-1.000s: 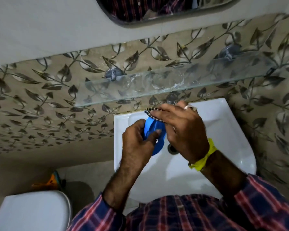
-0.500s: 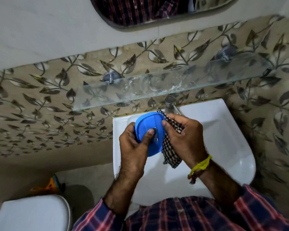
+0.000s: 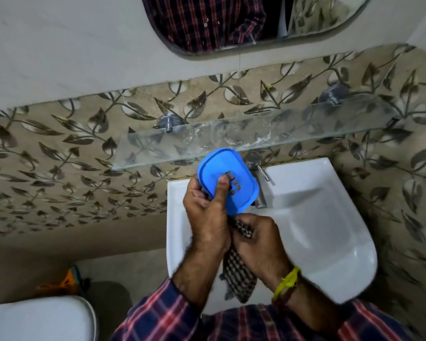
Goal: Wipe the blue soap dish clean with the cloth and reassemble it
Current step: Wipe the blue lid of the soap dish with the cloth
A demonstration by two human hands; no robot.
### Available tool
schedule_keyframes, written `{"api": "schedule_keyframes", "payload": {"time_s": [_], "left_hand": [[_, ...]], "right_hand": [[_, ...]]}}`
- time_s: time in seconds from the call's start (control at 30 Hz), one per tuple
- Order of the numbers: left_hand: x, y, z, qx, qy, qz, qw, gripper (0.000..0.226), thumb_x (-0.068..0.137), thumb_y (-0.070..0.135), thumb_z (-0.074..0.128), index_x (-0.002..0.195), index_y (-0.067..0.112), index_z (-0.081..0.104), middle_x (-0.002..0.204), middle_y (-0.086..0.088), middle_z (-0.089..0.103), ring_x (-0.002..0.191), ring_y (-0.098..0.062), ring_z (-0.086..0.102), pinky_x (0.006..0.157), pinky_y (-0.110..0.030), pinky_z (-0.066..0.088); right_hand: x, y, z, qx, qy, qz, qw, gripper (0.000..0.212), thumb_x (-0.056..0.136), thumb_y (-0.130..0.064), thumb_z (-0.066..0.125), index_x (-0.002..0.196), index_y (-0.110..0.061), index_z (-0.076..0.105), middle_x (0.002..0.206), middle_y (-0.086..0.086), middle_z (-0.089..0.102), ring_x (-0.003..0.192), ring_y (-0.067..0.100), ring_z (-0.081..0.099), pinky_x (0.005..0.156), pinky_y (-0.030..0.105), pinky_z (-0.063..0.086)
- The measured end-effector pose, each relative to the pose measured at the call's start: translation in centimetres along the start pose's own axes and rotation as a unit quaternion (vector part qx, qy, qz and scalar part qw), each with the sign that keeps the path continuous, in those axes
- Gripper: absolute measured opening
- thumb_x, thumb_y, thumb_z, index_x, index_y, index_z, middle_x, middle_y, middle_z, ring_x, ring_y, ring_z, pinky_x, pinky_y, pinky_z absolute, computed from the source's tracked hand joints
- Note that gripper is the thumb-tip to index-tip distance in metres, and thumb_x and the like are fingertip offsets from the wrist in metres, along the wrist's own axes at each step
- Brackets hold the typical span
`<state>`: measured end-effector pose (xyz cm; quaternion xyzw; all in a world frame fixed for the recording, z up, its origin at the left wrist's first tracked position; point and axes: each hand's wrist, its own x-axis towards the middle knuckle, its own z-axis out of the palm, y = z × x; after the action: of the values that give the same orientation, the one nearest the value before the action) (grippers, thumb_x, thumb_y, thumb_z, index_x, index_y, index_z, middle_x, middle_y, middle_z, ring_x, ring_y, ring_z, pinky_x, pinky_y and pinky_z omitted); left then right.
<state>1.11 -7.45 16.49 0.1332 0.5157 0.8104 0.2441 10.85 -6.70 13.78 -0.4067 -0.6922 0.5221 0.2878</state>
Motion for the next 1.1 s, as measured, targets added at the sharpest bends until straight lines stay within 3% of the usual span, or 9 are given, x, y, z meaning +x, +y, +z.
{"api": "schedule_keyframes", "payload": {"time_s": [0.23, 0.3, 0.4, 0.5, 0.7, 0.87, 0.93, 1.0, 1.1], "left_hand": [[-0.2, -0.2, -0.5, -0.058, 0.024, -0.023, 0.998, 0.035, 0.072, 0.01, 0.077, 0.106, 0.006, 0.07, 0.098, -0.007, 0.077, 0.088, -0.018, 0.072, 0.089, -0.041, 0.057], [-0.9, -0.7, -0.9, -0.027, 0.012, -0.045, 0.999, 0.034, 0.073, 0.006, 0.078, 0.106, 0.004, 0.071, 0.099, -0.01, 0.078, 0.088, -0.021, 0.072, 0.088, -0.043, 0.058], [-1.2, -1.0, -1.8, 0.011, -0.01, -0.058, 0.998, 0.037, 0.066, 0.01, 0.083, 0.102, 0.01, 0.074, 0.1, -0.013, 0.078, 0.089, -0.023, 0.074, 0.085, -0.042, 0.06], [-1.1, -0.6, -2.9, 0.033, -0.048, -0.081, 0.995, 0.048, 0.06, 0.007, 0.086, 0.105, 0.015, 0.072, 0.102, -0.008, 0.078, 0.091, -0.023, 0.073, 0.077, -0.036, 0.061], [-1.3, 0.5, -3.7, 0.058, -0.186, -0.143, 0.97, 0.056, 0.079, 0.003, 0.08, 0.126, 0.029, 0.066, 0.123, 0.0, 0.072, 0.111, -0.028, 0.07, 0.077, -0.047, 0.062], [-0.4, 1.4, -4.2, -0.04, -0.183, -0.227, 0.956, 0.063, 0.082, 0.005, 0.071, 0.137, 0.034, 0.058, 0.133, -0.001, 0.068, 0.114, -0.032, 0.069, 0.084, -0.055, 0.059], [-0.4, 1.6, -4.1, -0.06, -0.207, -0.243, 0.946, 0.058, 0.085, 0.009, 0.07, 0.137, 0.032, 0.058, 0.135, -0.002, 0.066, 0.115, -0.032, 0.068, 0.088, -0.059, 0.056], [-0.7, 1.8, -3.7, -0.104, -0.234, -0.261, 0.931, 0.045, 0.087, 0.03, 0.069, 0.132, 0.027, 0.062, 0.137, -0.006, 0.064, 0.116, -0.029, 0.067, 0.089, -0.055, 0.057], [-0.7, 1.8, -3.4, -0.195, -0.185, -0.313, 0.911, 0.046, 0.093, 0.053, 0.051, 0.12, 0.018, 0.064, 0.132, -0.013, 0.066, 0.108, -0.028, 0.069, 0.086, -0.046, 0.058]], "right_hand": [[2.9, -0.3, -2.2, 0.215, 0.162, 0.145, 0.952, 0.012, 0.079, 0.001, 0.073, 0.079, -0.01, 0.076, 0.081, 0.014, 0.076, 0.073, 0.022, 0.068, 0.079, 0.047, 0.058], [3.1, -0.5, -2.1, 0.268, 0.183, 0.175, 0.93, 0.008, 0.083, 0.001, 0.069, 0.088, -0.002, 0.075, 0.089, 0.022, 0.074, 0.079, 0.027, 0.067, 0.084, 0.051, 0.056], [3.0, -0.5, -2.3, 0.277, 0.201, 0.169, 0.924, 0.008, 0.087, -0.013, 0.072, 0.084, -0.008, 0.077, 0.084, 0.013, 0.076, 0.076, 0.022, 0.067, 0.078, 0.044, 0.058], [2.9, -0.6, -3.0, 0.218, 0.194, 0.106, 0.95, 0.007, 0.079, -0.008, 0.079, 0.081, -0.014, 0.075, 0.074, -0.002, 0.076, 0.066, 0.009, 0.067, 0.07, 0.031, 0.055], [4.4, -1.1, -4.5, 0.0, 0.139, -0.02, 0.99, 0.023, 0.08, -0.006, 0.076, 0.101, -0.015, 0.072, 0.09, -0.004, 0.075, 0.084, 0.008, 0.071, 0.086, 0.034, 0.058], [3.3, -2.3, -5.2, -0.168, 0.24, -0.23, 0.928, 0.02, 0.082, -0.005, 0.072, 0.101, -0.01, 0.071, 0.095, 0.003, 0.074, 0.087, 0.023, 0.068, 0.083, 0.04, 0.055], [2.7, -3.2, -4.6, -0.2, 0.213, -0.312, 0.904, 0.022, 0.081, 0.001, 0.068, 0.102, -0.008, 0.072, 0.102, 0.007, 0.074, 0.094, 0.026, 0.067, 0.088, 0.04, 0.053], [2.4, -3.9, -3.4, -0.236, 0.167, -0.326, 0.9, 0.027, 0.08, 0.002, 0.062, 0.102, -0.008, 0.074, 0.107, 0.009, 0.073, 0.099, 0.027, 0.067, 0.091, 0.041, 0.051], [2.5, -4.5, -2.3, -0.281, 0.093, -0.284, 0.912, 0.031, 0.077, 0.0, 0.059, 0.103, -0.008, 0.075, 0.109, 0.009, 0.071, 0.099, 0.031, 0.068, 0.092, 0.041, 0.049]]}}
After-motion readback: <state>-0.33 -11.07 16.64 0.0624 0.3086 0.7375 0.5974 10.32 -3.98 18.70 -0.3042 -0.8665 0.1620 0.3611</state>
